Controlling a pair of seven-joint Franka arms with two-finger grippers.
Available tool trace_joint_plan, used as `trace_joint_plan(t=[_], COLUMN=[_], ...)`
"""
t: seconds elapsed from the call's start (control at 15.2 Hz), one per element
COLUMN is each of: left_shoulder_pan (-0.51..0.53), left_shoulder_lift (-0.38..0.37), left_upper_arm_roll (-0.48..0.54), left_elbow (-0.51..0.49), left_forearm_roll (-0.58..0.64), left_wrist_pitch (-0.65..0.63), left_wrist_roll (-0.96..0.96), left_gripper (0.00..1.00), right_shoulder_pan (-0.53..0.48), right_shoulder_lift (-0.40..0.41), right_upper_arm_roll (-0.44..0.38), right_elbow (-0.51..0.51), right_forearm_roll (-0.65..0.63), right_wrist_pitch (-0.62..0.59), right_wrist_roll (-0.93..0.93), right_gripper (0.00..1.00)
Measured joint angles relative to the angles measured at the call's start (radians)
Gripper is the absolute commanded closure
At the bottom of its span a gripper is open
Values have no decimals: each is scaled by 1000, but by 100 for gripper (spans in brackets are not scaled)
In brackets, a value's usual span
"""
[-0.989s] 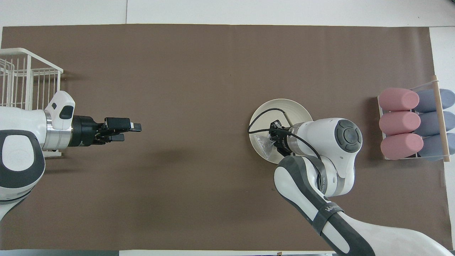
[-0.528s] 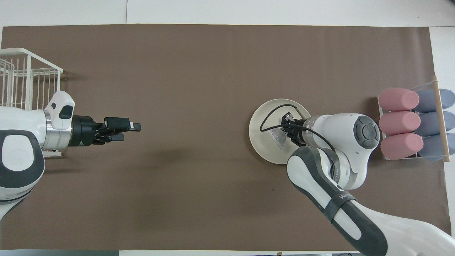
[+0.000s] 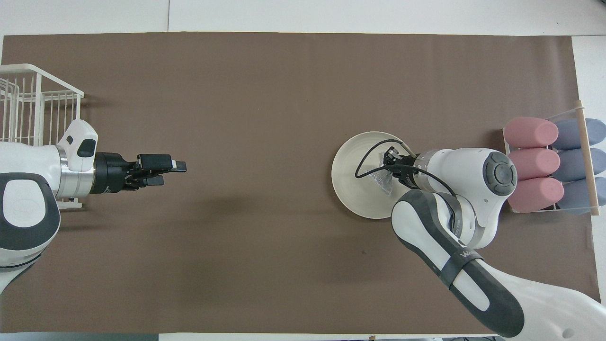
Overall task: Wipe plate with sponge
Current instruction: 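Wipe the plate surface with the sponge in the right gripper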
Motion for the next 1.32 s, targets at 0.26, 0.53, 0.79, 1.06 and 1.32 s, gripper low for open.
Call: trace_joint_plan(t=[0.26, 0.53, 0.79, 1.06, 1.32], left_shoulder_pan=[0, 0, 0, 0, -1], left_shoulder_lift=[0, 0, 1, 2, 4], left_upper_arm_roll=[0, 0, 0, -1, -2], left_elbow=[0, 0, 0, 0, 0], left_forearm_roll=[0, 0, 0, 0, 0], left_wrist_pitch=[3, 9, 15, 20, 26], left_wrist_roll=[0, 0, 0, 0, -4], left_gripper=[0, 0, 0, 0, 0], right_shoulder_pan=[-8, 44, 132, 153, 208], right_shoulder_lift=[0, -6, -12, -13, -13], right_upper_arm_roll=[2, 7, 11, 12, 14], right_elbow=[1, 7, 7, 13, 115], right_forearm_roll=[-43, -44, -44, -43, -45], right_wrist_pitch=[-2, -54, -78, -91, -195], right_wrist_roll=[12, 215, 393, 503, 679], right_gripper=[100, 100, 100, 100, 100])
